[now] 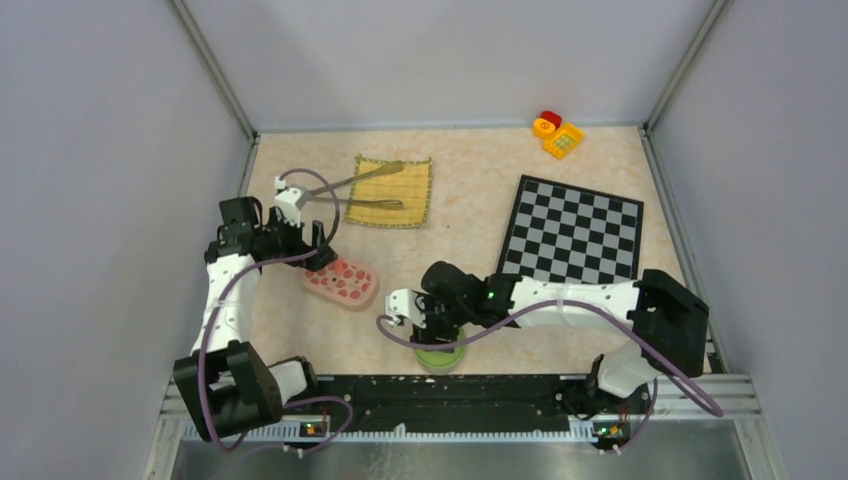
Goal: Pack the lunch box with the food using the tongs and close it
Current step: Close the box lid on the packing box.
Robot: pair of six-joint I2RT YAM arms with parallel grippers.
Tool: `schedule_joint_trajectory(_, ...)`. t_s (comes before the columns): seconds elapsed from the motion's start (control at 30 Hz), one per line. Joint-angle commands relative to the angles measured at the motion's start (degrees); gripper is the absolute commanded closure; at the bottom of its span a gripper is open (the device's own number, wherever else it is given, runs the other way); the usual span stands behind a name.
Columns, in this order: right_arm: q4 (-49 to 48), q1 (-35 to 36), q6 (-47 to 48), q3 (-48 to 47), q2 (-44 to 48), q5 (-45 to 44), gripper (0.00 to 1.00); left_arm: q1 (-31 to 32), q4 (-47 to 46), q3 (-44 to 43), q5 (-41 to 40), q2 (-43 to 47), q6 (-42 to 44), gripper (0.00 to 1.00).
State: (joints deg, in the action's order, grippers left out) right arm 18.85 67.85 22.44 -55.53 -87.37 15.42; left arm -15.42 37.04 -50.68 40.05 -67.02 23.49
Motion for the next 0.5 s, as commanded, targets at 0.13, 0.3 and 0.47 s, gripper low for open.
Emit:
schedule_joint_trajectory(0.13,6.8,0.5,1.7,1.2,5.4,-5.6,0.38,0.1,-1.2,-1.2,0.7,1.2,-0.2,0.01)
schedule_joint_trajectory(0.3,7.9,0.4,4.2,1.3,12.6,-2.5,0.35,0.0,-1.5,-1.9,0.6,1.0,-2.3,0.01)
schedule_joint_trajectory(0.47,10.0,5.0,6.6,3.1,14.2,-2.1,0.34,0.0,-1.4,-2.3,0.9,0.8,-3.2,0.01)
